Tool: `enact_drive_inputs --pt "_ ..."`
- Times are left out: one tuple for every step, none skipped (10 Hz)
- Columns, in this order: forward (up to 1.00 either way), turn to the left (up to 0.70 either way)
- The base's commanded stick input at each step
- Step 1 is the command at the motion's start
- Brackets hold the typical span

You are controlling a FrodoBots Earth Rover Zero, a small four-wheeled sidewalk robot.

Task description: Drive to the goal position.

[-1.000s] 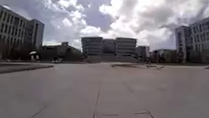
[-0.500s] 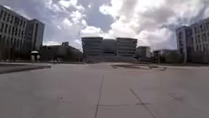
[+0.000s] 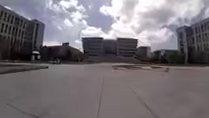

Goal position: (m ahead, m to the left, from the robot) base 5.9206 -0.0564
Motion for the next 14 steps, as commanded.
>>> enact_drive_inputs --pt "1.0 0.0" --pt "1.0 0.0" --pt "1.0 0.0" --pt "1.0 0.0" --pt "1.0 0.0" --pt "1.0 0.0" --pt "1.0 0.0" --pt "1.0 0.0" --pt "1.0 0.0" --pt "1.0 0.0" --pt "1.0 -0.17" --pt "1.0 0.0" --pt "1.0 0.0" --pt "1.0 0.0"
